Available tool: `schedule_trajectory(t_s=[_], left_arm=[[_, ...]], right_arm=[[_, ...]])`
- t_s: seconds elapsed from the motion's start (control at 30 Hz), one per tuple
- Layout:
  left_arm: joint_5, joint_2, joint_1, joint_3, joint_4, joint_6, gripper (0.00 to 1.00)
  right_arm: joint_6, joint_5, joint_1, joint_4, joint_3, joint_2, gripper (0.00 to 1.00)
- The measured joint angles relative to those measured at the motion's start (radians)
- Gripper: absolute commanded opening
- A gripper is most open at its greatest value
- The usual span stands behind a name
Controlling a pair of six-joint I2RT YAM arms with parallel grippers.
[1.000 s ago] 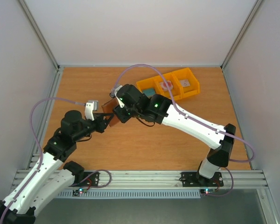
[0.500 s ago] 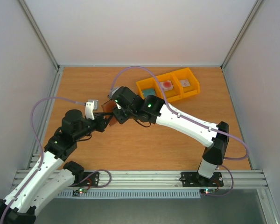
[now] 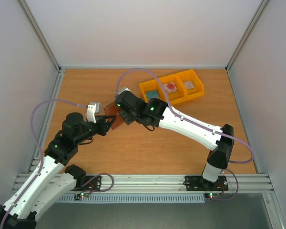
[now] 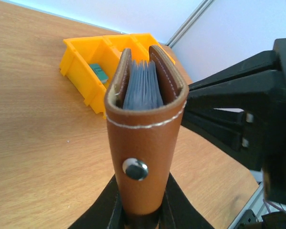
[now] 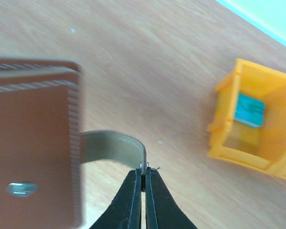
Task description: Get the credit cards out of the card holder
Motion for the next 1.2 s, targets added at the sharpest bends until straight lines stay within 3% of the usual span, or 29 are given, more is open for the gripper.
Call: schedule_trajectory(t_s=[0.17, 0.2, 0.27, 0.33, 0.47, 0.53, 0.57, 0.73, 0.83, 0.93, 1.1, 1.2], left_arm=[[0.05, -0.006, -0.006, 0.013, -0.023, 0.037, 0.0], [0.069, -0.005, -0.008, 0.013, -0.022, 0.043, 0.0], [0.119, -0.009, -0.006, 0.012, -0.012, 0.065, 0.0], [0.163, -0.01, -0.003, 0.012, 0.007, 0.091, 0.0], [0.203, -0.008, -0.004, 0.013, 0.016, 0.165, 0.0], [0.167, -0.001, -0.005, 0.022, -0.005, 0.225, 0.0], [0.137, 0.004, -0.005, 0.03, -0.019, 0.258, 0.0], [0.096, 0.0, 0.0, 0.049, -0.048, 0.373, 0.0], [0.235, -0.04, 0.0, 0.042, -0.006, 0.377, 0.0], [0.395, -0.082, 0.0, 0.02, 0.096, 0.342, 0.0], [0.57, -0.092, 0.005, 0.016, 0.199, 0.317, 0.0], [0.671, -0.081, 0.005, 0.013, 0.229, 0.321, 0.0]], right_arm=[[-0.02, -0.023, -0.064, 0.019, -0.126, -0.084, 0.03], [-0.037, -0.066, -0.089, 0.027, -0.159, -0.117, 0.1], [-0.078, -0.108, -0.152, 0.027, -0.228, -0.195, 0.36], [-0.126, -0.153, -0.214, 0.043, -0.314, -0.296, 0.55], [-0.194, -0.326, -0.231, 0.1, -0.47, -0.537, 0.76], [-0.202, -0.408, -0.214, 0.154, -0.515, -0.623, 0.95], [-0.199, -0.433, -0.201, 0.177, -0.522, -0.644, 0.98], [-0.171, -0.547, -0.145, 0.358, -0.531, -0.563, 0.98], [-0.163, -0.657, -0.14, 0.429, -0.532, -0.463, 0.96], [-0.167, -0.764, -0.158, 0.446, -0.532, -0.436, 0.87], [-0.171, -0.932, -0.225, 0.455, -0.576, -0.548, 0.79], [-0.193, -1.013, -0.248, 0.417, -0.576, -0.608, 0.67]])
